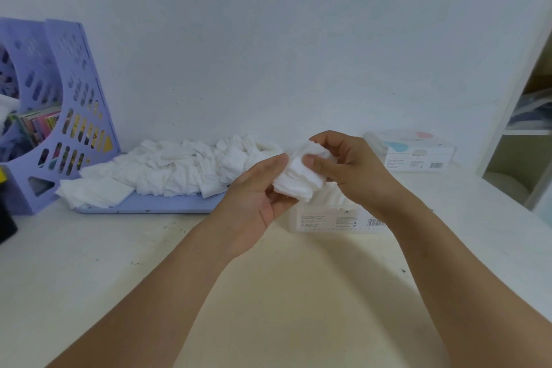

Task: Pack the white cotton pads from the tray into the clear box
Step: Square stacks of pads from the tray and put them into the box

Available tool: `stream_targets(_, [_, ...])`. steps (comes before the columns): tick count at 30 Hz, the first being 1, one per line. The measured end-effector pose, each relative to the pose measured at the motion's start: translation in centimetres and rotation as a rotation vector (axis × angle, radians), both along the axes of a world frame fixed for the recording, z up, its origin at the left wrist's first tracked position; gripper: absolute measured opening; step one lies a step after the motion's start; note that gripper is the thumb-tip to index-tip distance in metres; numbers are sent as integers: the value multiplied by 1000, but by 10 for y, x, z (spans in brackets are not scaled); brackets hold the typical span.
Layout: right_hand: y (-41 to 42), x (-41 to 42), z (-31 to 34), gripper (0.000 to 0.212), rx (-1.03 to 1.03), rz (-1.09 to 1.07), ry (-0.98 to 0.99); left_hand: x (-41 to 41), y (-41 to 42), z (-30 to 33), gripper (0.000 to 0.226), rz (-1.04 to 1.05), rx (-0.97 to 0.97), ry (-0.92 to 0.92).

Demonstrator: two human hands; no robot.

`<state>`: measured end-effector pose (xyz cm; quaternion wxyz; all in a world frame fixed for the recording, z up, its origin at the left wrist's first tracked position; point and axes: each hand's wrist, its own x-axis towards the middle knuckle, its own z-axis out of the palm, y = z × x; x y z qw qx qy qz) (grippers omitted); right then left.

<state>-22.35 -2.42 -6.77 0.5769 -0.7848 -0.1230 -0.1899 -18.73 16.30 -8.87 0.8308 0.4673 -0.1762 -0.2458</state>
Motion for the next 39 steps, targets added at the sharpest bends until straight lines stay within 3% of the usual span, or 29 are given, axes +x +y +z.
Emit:
stream_targets(3, [1, 1, 0, 11, 46, -5, -11, -3, -2, -3, 65, -32, 42, -64])
stream_targets(11, [9, 0, -2, 17, 134, -14, 43, 0, -4, -7, 54, -26, 131, -137])
stream_targets(16, [10, -3, -1, 16, 27, 24, 90, -2, -3, -7, 51, -64, 165, -197])
stream_targets(24, [12, -6, 2, 24, -73, 49, 138, -6, -6, 0, 47, -82, 71, -84])
stream_targets(29, [28, -4, -2, 51, 17, 2, 209, -5, -9, 1, 41, 41, 71, -31])
stream_targets(31, [39, -6, -3, 40, 53, 21, 201, -6, -10, 4, 41, 122, -58, 82])
stream_targets(34, [62, -10, -6, 32, 20, 74, 223, -8, -6, 7, 19, 223, -200, 176])
stream_targets(39, [71, -10, -12, 46, -5, 68, 243, -9, -2, 6, 11, 246, -140, 112])
